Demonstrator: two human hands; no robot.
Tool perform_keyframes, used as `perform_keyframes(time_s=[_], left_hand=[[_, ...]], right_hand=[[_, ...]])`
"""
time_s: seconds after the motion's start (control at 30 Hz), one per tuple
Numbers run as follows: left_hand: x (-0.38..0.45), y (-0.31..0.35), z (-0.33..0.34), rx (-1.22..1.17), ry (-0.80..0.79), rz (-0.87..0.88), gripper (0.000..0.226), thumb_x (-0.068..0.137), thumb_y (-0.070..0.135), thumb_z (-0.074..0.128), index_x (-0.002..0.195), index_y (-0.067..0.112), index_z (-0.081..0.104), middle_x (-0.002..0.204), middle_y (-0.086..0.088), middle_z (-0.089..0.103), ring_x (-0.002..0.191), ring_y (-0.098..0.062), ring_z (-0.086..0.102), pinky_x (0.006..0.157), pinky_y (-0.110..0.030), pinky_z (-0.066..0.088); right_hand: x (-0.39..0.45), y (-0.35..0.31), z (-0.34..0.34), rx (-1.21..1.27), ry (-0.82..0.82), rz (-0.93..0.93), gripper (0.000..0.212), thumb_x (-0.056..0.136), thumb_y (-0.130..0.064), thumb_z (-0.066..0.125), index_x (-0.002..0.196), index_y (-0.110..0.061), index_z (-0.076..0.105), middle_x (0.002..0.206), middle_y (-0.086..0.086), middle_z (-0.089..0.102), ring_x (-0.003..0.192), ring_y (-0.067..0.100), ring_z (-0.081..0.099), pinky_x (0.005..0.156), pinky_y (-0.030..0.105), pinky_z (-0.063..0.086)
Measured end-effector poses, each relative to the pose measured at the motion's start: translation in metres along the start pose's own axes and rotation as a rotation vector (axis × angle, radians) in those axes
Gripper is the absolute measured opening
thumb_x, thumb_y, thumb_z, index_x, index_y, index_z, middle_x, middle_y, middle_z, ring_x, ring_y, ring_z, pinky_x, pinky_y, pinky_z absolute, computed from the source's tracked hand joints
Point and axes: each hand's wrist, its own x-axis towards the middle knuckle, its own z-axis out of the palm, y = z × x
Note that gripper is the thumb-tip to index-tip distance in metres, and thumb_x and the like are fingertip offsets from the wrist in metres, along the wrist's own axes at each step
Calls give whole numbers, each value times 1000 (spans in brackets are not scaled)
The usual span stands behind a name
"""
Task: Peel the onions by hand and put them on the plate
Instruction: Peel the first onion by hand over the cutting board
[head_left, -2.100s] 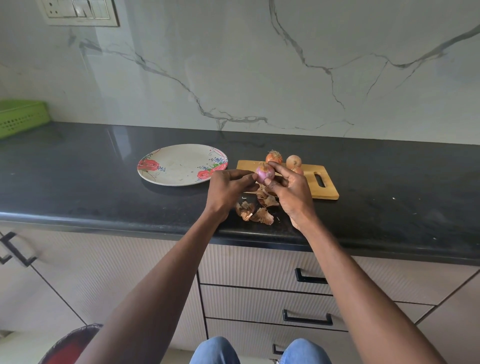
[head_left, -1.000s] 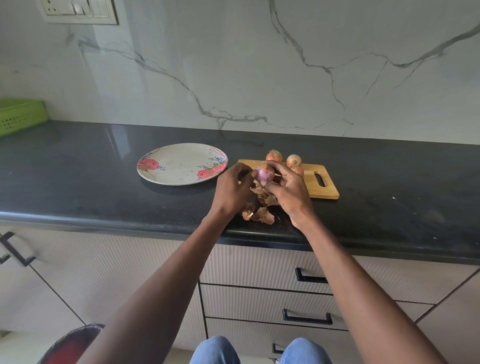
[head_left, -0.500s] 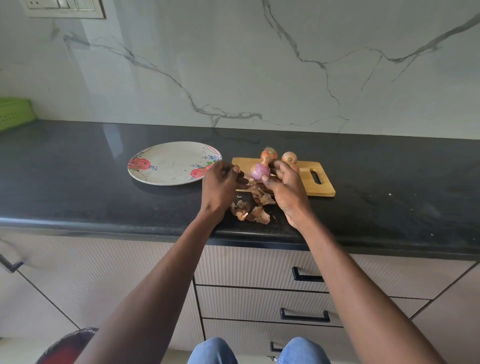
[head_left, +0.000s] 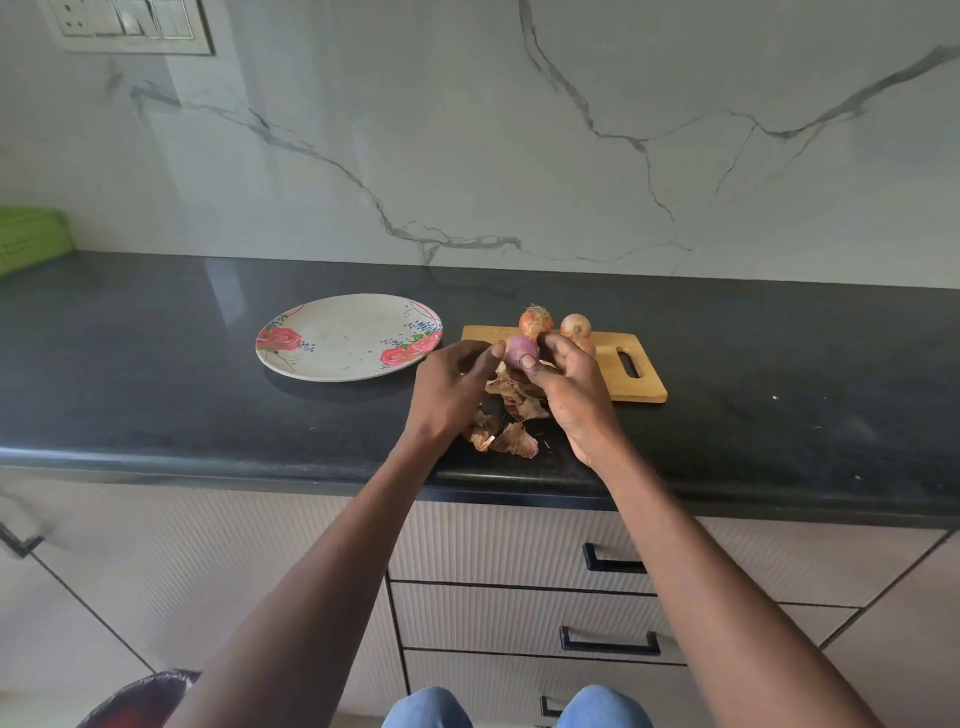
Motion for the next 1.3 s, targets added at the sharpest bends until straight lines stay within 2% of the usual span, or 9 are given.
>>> perform_keyframes(time_s=[0.1,0.17,0.37,0.47,0.57,0.67,0.8,1.03,1.3], left_hand=[[0,0,3,87,12,55,25,101,35,59,98,11,67,86,-2,71,81,-22,68,74,-51,56],[0,0,4,93,34,69,22,103,29,57,94,10,62,83,-6,69,78,-28,67,71,-53,54],[0,2,6,119,47,82,19,104,21,54,93,6,57,80,-9,67,74,-32,64,68,-52,53],[3,-1,5,101,111,4,18,103,21,53,95,7,59,82,-9,70,74,-28,67,70,-51,55],[7,-4,1,43,200,-99,10,101,16,55,98,10,62,87,-8,71,76,-22,71,72,-51,59],[7,-5,0,53,222,-129,25,94,7,61,119,8,66,106,-8,73,94,-23,70,88,-43,58],[7,-5,1,151,195,-58,31,98,10,60,127,7,68,120,-9,72,106,-19,68,92,-26,51],[2,-5,-3,-301,-93,-84,34,93,19,72,125,7,71,109,-10,77,100,-22,75,89,-43,60],[-1,0,-8,-545,-96,-86,20,93,-5,63,110,2,72,90,-10,78,85,-22,76,84,-28,61]], right_hand=[[-2,-3,0,13,-28,1,16,96,-14,63,104,-28,63,106,-9,69,95,-6,66,80,14,50],[0,0,-1,32,-37,4,22,94,-20,66,115,-24,64,114,-2,71,105,5,67,87,22,52],[-2,-1,-1,-12,-42,-20,38,87,-26,76,122,-17,64,119,0,68,101,10,69,74,23,55],[-1,0,-1,-49,-35,-15,37,88,-25,74,123,-19,62,123,-5,65,111,5,61,85,20,50],[-1,-2,-2,-27,-60,-4,30,91,-15,69,114,-31,58,114,-17,63,103,-9,59,82,12,46],[-1,-1,-1,-17,-50,-15,41,90,-10,70,124,-29,57,112,-22,61,111,-1,60,92,20,49],[0,2,0,-25,-1,-54,51,83,-7,76,128,-24,61,121,-1,67,108,12,66,89,31,57],[-2,1,-3,13,-9,-97,49,86,-10,76,132,-17,62,126,1,66,108,11,67,80,21,56],[-6,-3,-6,62,-55,-95,47,87,-8,73,133,-13,61,109,-17,63,86,-16,64,64,7,49]])
